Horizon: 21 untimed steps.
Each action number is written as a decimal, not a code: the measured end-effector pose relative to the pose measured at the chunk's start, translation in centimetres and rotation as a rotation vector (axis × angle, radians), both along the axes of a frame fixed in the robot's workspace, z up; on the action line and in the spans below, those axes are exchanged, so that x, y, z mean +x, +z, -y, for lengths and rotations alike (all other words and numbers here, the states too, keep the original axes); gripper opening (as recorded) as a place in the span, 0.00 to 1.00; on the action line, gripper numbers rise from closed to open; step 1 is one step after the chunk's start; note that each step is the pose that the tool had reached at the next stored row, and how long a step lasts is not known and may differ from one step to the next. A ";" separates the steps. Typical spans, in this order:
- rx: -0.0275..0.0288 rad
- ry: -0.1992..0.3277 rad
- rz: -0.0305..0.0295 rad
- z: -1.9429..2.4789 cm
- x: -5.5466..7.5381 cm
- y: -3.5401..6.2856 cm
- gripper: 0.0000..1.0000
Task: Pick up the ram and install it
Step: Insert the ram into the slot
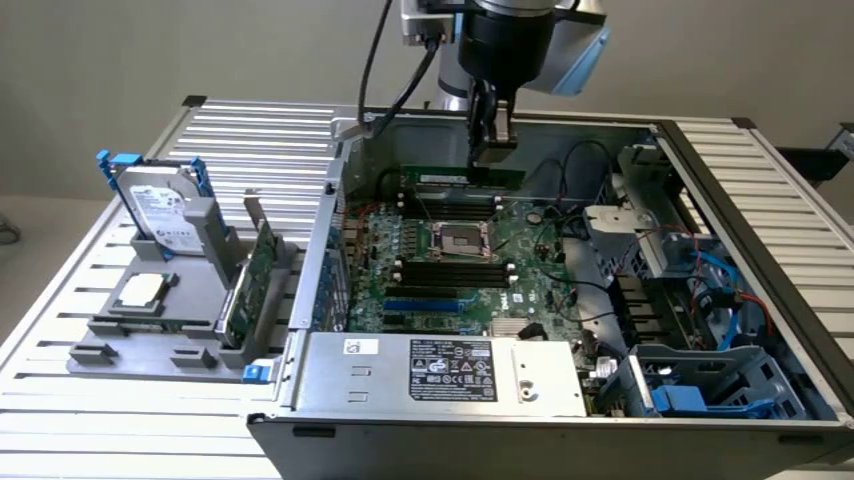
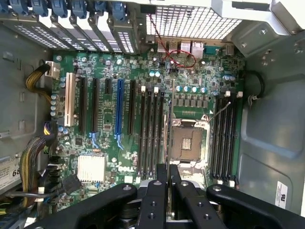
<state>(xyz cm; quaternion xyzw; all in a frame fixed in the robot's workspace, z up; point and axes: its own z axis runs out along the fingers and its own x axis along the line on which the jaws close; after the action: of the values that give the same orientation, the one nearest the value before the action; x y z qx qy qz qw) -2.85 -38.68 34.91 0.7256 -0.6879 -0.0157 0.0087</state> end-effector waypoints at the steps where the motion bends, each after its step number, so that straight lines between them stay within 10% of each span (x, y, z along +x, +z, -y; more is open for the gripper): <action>1: -0.0003 0.002 0.0001 0.14 0.0 -0.08 0.13; 11: -0.0286 0.013 0.0005 0.99 0.0 -0.69 0.13; 21: -0.0346 0.014 0.0043 1.05 0.8 -2.43 0.13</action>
<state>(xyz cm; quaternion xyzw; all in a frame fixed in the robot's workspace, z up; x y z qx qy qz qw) -2.06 -39.73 32.48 0.7301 -0.6831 -0.0022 0.0199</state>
